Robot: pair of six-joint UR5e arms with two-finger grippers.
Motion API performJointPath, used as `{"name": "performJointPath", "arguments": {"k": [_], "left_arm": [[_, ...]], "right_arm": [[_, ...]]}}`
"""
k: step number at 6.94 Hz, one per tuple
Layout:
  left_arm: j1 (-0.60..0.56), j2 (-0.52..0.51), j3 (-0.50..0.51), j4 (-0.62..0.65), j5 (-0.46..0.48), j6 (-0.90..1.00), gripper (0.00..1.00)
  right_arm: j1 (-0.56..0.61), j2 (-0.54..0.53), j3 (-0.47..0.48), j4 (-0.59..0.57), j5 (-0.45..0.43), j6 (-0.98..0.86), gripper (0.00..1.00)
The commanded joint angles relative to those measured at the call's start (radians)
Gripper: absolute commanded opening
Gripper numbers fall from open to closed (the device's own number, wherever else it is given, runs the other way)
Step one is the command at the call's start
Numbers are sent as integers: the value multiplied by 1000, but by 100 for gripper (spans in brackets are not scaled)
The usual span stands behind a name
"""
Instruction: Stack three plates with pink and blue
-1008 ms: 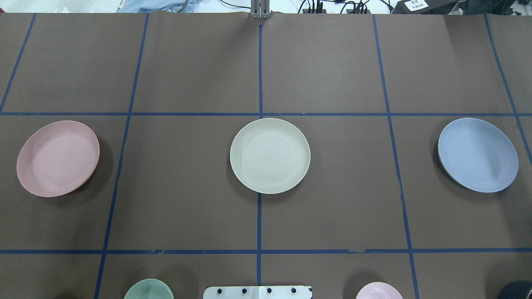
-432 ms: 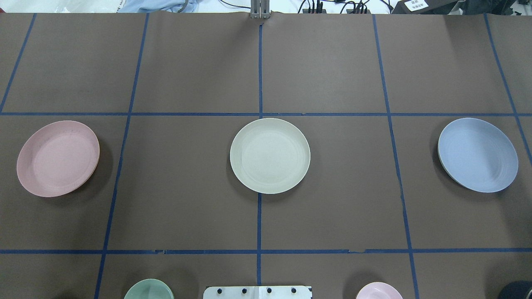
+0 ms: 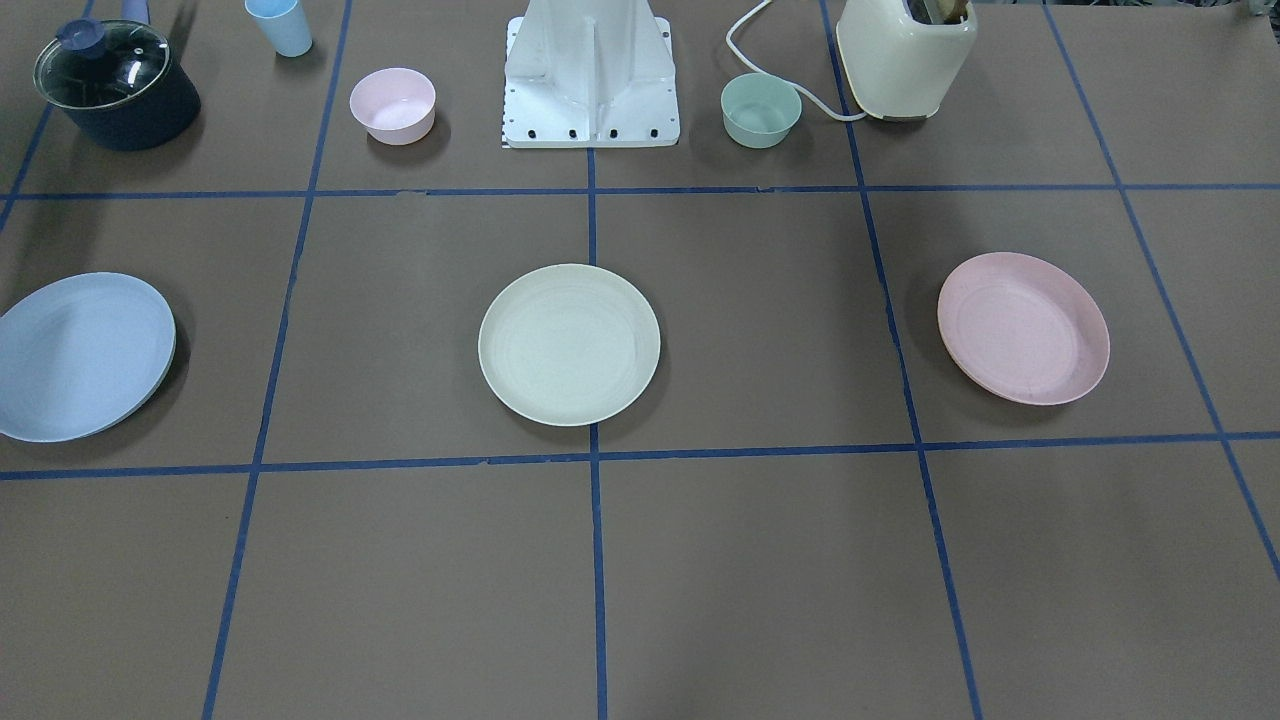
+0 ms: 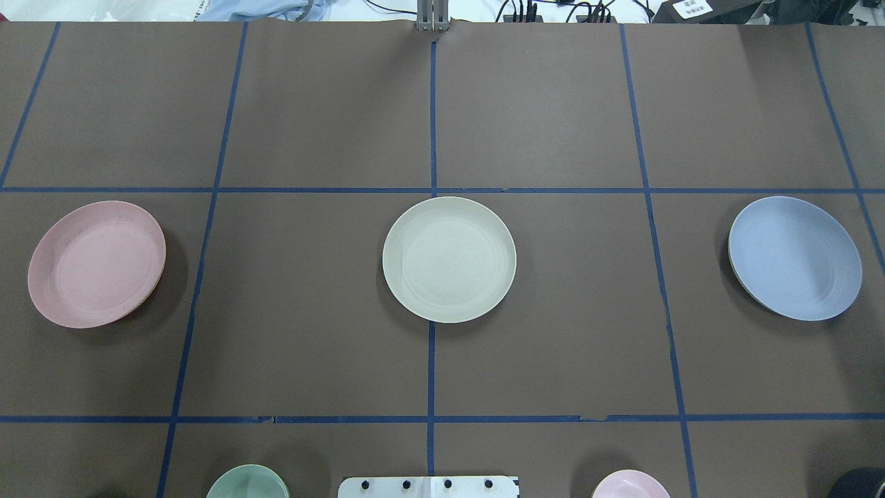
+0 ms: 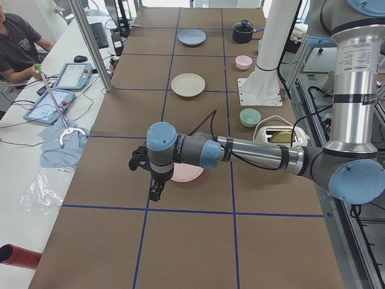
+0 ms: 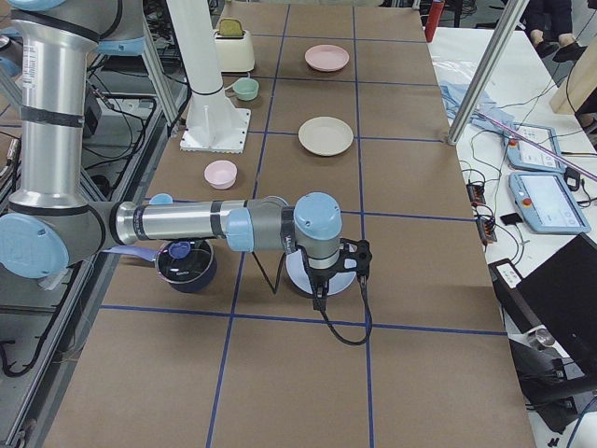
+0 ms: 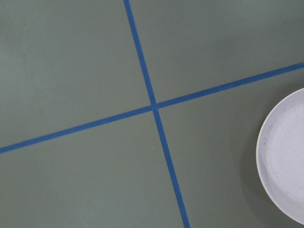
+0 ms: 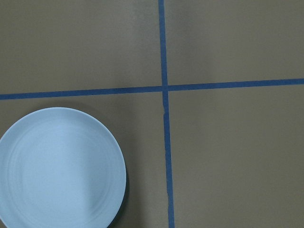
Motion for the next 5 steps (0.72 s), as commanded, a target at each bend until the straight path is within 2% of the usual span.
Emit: {"name": "performJointPath", "arguments": {"k": [1,3,4,5], "left_arm": [[13,-10,79,-117,-131,-23,100],[63,-33,161,-205,-177,-159,100],[93,-27,185,-299,-170,-301,100],[116,10,208,-447,-162,-438,100]], "right_arm": [[0,2,3,2,16,-6,100],[-15,6,14,-1,16,2,100],[-15,5,2,1,16,3,100],[-17,5,1,2,14,5,100]]}}
